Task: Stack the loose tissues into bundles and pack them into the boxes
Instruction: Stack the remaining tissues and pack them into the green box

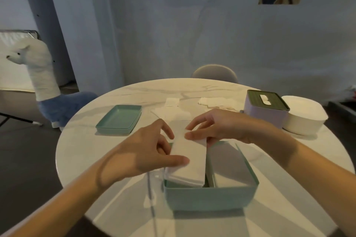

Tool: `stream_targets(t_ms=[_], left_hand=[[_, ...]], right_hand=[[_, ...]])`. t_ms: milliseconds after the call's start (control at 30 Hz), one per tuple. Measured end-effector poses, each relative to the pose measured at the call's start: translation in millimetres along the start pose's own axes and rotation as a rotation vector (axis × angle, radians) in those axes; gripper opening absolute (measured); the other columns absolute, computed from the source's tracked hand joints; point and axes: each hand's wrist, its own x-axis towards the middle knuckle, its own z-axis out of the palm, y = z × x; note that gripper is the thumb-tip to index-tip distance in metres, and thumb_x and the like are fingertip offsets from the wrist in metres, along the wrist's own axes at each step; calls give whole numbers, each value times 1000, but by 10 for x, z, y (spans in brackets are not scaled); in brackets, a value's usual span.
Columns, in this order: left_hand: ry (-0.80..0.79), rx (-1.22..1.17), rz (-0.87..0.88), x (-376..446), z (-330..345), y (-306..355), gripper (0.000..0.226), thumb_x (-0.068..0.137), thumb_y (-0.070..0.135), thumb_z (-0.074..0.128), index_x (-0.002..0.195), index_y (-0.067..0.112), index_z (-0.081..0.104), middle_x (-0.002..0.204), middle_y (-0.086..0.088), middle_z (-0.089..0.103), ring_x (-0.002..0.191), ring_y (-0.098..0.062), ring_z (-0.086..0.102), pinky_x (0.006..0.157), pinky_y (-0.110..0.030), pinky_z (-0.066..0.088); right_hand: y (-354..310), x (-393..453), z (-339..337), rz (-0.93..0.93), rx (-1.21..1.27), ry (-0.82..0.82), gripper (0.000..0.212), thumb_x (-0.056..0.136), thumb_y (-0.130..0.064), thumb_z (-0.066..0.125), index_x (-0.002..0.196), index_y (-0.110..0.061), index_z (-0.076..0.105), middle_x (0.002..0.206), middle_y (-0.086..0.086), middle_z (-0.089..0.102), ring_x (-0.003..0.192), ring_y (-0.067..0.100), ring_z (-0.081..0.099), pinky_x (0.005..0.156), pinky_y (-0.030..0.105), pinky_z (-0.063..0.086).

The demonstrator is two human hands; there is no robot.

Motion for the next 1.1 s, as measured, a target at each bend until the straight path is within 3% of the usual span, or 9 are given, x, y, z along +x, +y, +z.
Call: stream_targets(t_ms=[133,200,367,533,600,667,733,900,1100], left_hand=[[36,210,63,-60,52,-1,51,76,62,80,106,40,45,88,18,66,85,-7,61,79,-25,58],[8,179,87,-60,64,-36,50,76,57,83,104,39,45,90,16,66,86,-9,60,79,-28,58],[12,120,95,-23,113,-152,53,71,55,87,100,38,46,96,14,61,85,-13,61,75,-33,60],[33,105,112,-6,115,-213,48,74,55,85,98,37,47,98,14,58,84,-13,60,74,-32,58],[37,110,105,3,106,-228,46,76,57,83,101,39,48,99,14,58,84,-12,62,75,-30,59],[39,114,99,22,109,-229,45,77,57,81,105,41,49,101,15,57,86,-11,63,76,-29,60],[31,105,96,50,121,-231,46,77,56,81,108,41,50,102,14,57,87,-12,64,79,-30,60],[3,83,104,111,138,-244,57,69,63,79,116,41,53,105,15,55,90,-10,63,85,-31,59],[15,65,130,162,53,-293,45,73,64,76,108,41,61,97,15,61,87,-10,62,80,-21,57]], right_hand=[[-54,-21,122,-32,-183,66,34,82,-48,79,108,-27,76,103,-9,74,97,11,68,76,17,52],[-42,-2,197,-55,-255,122,32,79,-50,81,101,-27,76,97,-13,73,92,8,67,71,14,46],[57,69,373,-139,-296,220,26,75,-49,84,89,-32,71,91,-16,70,84,9,66,70,14,50],[23,-88,396,-162,-479,421,41,76,-67,73,95,-34,59,95,-14,63,81,8,59,68,19,43],[-44,-205,310,-70,-486,362,41,81,-68,68,99,-33,56,91,-11,70,73,7,63,64,20,47],[-107,-297,263,60,-527,198,40,85,-63,68,103,-31,54,93,-7,74,58,6,64,54,17,47],[-140,-340,290,122,-538,96,38,86,-59,69,104,-29,54,100,-3,75,51,7,64,54,19,52],[-100,-270,396,40,-537,84,30,89,-48,73,102,-26,58,97,-7,71,72,8,64,59,17,46],[-152,-236,223,54,-369,-20,29,91,-45,71,98,-21,55,81,-3,77,48,6,63,50,17,45]])
